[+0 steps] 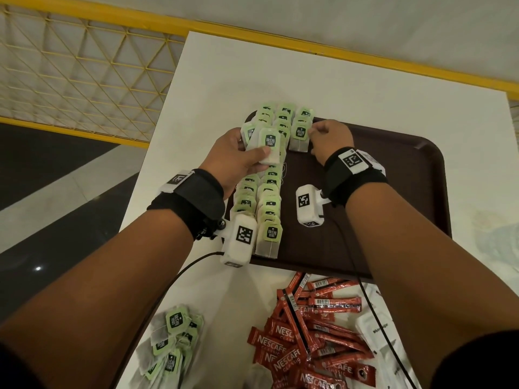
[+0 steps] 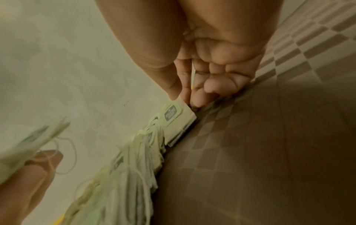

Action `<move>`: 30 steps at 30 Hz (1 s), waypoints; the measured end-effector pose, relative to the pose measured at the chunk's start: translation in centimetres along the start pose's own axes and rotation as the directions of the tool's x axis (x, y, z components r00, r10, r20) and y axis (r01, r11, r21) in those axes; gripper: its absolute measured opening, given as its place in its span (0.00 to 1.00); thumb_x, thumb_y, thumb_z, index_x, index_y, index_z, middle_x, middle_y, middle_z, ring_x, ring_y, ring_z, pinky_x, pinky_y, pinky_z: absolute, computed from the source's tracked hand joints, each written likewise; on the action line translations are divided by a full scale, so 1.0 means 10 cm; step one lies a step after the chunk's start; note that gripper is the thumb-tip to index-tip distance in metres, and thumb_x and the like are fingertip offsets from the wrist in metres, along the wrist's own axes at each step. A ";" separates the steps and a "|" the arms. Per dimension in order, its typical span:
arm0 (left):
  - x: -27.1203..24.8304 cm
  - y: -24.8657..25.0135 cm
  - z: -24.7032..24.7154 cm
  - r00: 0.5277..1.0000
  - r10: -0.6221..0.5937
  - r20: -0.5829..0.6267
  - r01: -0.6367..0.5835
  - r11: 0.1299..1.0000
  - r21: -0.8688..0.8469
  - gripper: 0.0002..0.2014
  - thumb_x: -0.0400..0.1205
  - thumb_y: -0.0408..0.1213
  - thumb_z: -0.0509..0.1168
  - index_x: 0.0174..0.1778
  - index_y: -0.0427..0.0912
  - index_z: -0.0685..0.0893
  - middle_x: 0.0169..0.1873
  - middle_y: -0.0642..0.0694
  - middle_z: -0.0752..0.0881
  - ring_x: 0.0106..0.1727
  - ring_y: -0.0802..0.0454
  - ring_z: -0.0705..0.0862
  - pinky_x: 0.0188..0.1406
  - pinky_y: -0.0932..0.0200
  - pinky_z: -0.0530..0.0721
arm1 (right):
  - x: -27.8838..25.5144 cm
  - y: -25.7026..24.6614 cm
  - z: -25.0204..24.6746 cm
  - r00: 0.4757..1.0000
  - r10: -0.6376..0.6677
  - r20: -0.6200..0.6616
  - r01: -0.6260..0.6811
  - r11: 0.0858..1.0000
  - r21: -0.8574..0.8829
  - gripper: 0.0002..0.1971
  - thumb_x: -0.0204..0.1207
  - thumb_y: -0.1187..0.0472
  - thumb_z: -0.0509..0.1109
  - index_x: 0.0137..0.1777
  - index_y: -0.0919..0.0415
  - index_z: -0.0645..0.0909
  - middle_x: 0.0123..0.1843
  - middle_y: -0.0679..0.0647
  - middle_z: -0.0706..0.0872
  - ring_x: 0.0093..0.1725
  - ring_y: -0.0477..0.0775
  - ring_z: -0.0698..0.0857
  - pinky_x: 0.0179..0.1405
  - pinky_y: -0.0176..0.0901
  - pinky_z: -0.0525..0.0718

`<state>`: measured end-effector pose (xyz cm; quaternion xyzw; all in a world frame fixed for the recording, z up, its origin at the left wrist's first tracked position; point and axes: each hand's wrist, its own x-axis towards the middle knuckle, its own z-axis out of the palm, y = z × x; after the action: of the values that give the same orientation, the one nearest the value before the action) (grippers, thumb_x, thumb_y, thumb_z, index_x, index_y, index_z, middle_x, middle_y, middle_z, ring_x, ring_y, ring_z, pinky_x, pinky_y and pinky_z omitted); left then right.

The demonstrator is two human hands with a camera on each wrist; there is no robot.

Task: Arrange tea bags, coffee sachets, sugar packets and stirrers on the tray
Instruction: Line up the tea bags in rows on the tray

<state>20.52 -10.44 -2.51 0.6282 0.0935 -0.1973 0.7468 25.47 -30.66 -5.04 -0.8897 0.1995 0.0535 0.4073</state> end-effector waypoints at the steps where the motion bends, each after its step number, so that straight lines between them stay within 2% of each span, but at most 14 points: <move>1: 0.00 0.00 0.00 1.000 0.000 0.001 0.000 1.000 -0.005 0.19 0.81 0.27 0.70 0.68 0.34 0.78 0.58 0.38 0.89 0.56 0.45 0.90 0.45 0.59 0.89 | -0.01 0.01 -0.01 1.000 -0.004 -0.013 0.004 1.000 0.006 0.11 0.82 0.54 0.66 0.58 0.57 0.84 0.53 0.55 0.89 0.51 0.58 0.89 0.58 0.55 0.86; 3: -0.01 0.01 0.00 1.000 0.006 0.003 -0.006 1.000 0.001 0.19 0.80 0.27 0.71 0.68 0.34 0.78 0.58 0.38 0.89 0.56 0.45 0.90 0.46 0.58 0.89 | -0.07 -0.02 -0.05 0.999 -0.029 -0.042 0.030 0.999 0.022 0.08 0.81 0.52 0.66 0.53 0.55 0.83 0.49 0.51 0.88 0.49 0.56 0.89 0.56 0.54 0.87; 5: -0.01 0.02 0.02 1.000 0.019 0.010 -0.020 1.000 0.015 0.19 0.80 0.27 0.71 0.67 0.34 0.79 0.58 0.37 0.89 0.57 0.45 0.90 0.47 0.58 0.89 | -0.20 -0.10 -0.09 0.997 -0.083 -0.007 0.083 0.992 0.093 0.07 0.79 0.51 0.68 0.45 0.53 0.81 0.48 0.50 0.88 0.44 0.51 0.88 0.49 0.51 0.88; 8: -0.01 0.02 0.05 0.999 0.036 0.007 -0.036 0.999 0.017 0.18 0.80 0.27 0.71 0.66 0.33 0.80 0.57 0.36 0.89 0.56 0.44 0.90 0.47 0.57 0.89 | -0.43 -0.23 -0.12 0.962 -0.140 0.235 0.067 0.953 0.294 0.08 0.79 0.52 0.72 0.44 0.56 0.83 0.44 0.51 0.90 0.32 0.45 0.83 0.31 0.40 0.81; 11: -0.01 0.02 0.08 0.999 0.039 0.022 -0.040 0.999 0.018 0.17 0.81 0.28 0.71 0.66 0.33 0.81 0.58 0.36 0.89 0.59 0.41 0.89 0.55 0.50 0.89 | -0.53 -0.23 -0.12 0.923 -0.155 0.352 0.011 0.926 0.378 0.04 0.77 0.59 0.75 0.45 0.58 0.83 0.37 0.52 0.87 0.30 0.46 0.83 0.26 0.35 0.79; 14: -0.04 0.04 0.12 0.999 0.011 0.035 -0.011 1.000 0.011 0.11 0.85 0.29 0.65 0.63 0.35 0.81 0.59 0.35 0.87 0.56 0.44 0.89 0.51 0.58 0.90 | -0.48 -0.13 -0.10 0.937 -0.117 0.329 -0.037 0.904 0.426 0.05 0.77 0.65 0.74 0.43 0.57 0.82 0.32 0.51 0.87 0.29 0.47 0.83 0.24 0.35 0.79; 16: -0.04 0.06 0.13 0.999 -0.035 0.013 0.036 0.998 -0.053 0.10 0.87 0.29 0.61 0.63 0.35 0.79 0.59 0.34 0.87 0.52 0.44 0.89 0.48 0.60 0.90 | -0.42 -0.06 -0.11 0.951 -0.082 0.297 -0.053 0.906 0.421 0.04 0.79 0.65 0.72 0.45 0.57 0.82 0.34 0.51 0.88 0.29 0.46 0.83 0.25 0.36 0.79; 19: -0.04 0.07 0.11 0.998 -0.059 -0.013 0.057 0.993 -0.102 0.13 0.88 0.29 0.58 0.68 0.32 0.78 0.58 0.35 0.87 0.50 0.45 0.91 0.48 0.60 0.90 | -0.33 0.04 -0.13 0.973 -0.011 0.232 -0.075 0.930 0.359 0.04 0.81 0.64 0.70 0.45 0.55 0.82 0.39 0.53 0.88 0.29 0.44 0.82 0.26 0.36 0.77; 23: -0.04 0.04 0.07 0.998 -0.027 -0.054 0.024 0.999 -0.042 0.13 0.88 0.30 0.59 0.68 0.33 0.78 0.58 0.36 0.88 0.52 0.46 0.91 0.49 0.59 0.90 | -0.24 0.08 -0.13 0.987 0.034 0.157 -0.067 0.974 0.215 0.05 0.79 0.60 0.73 0.42 0.52 0.82 0.39 0.51 0.87 0.27 0.42 0.80 0.23 0.34 0.75; 26: -0.04 0.01 0.04 0.998 -0.004 -0.062 0.007 0.998 0.058 0.13 0.87 0.32 0.62 0.66 0.33 0.81 0.59 0.35 0.88 0.54 0.44 0.89 0.51 0.55 0.90 | -0.19 0.06 -0.11 0.994 0.028 0.106 -0.043 0.989 0.142 0.04 0.78 0.58 0.74 0.46 0.56 0.82 0.38 0.49 0.86 0.26 0.43 0.79 0.23 0.33 0.75; 28: -0.05 -0.01 0.03 0.999 0.001 -0.042 0.003 0.996 0.091 0.14 0.87 0.34 0.63 0.66 0.33 0.81 0.59 0.37 0.89 0.55 0.44 0.89 0.50 0.54 0.90 | -0.15 0.06 -0.07 0.996 0.021 0.084 -0.028 0.996 0.085 0.05 0.77 0.56 0.74 0.44 0.55 0.82 0.38 0.50 0.86 0.26 0.44 0.81 0.26 0.35 0.79; 30: -0.07 -0.02 0.03 1.000 -0.001 -0.025 0.003 0.996 0.089 0.15 0.87 0.35 0.64 0.67 0.33 0.81 0.58 0.38 0.89 0.53 0.47 0.89 0.48 0.57 0.90 | -0.11 0.08 -0.03 0.997 0.035 0.061 -0.037 0.999 0.032 0.08 0.76 0.54 0.76 0.39 0.53 0.81 0.40 0.52 0.89 0.31 0.49 0.83 0.37 0.43 0.87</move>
<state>19.78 -10.61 -2.38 0.6632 0.0944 -0.1944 0.7166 24.15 -31.02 -5.18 -0.8771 0.2039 0.0847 0.4266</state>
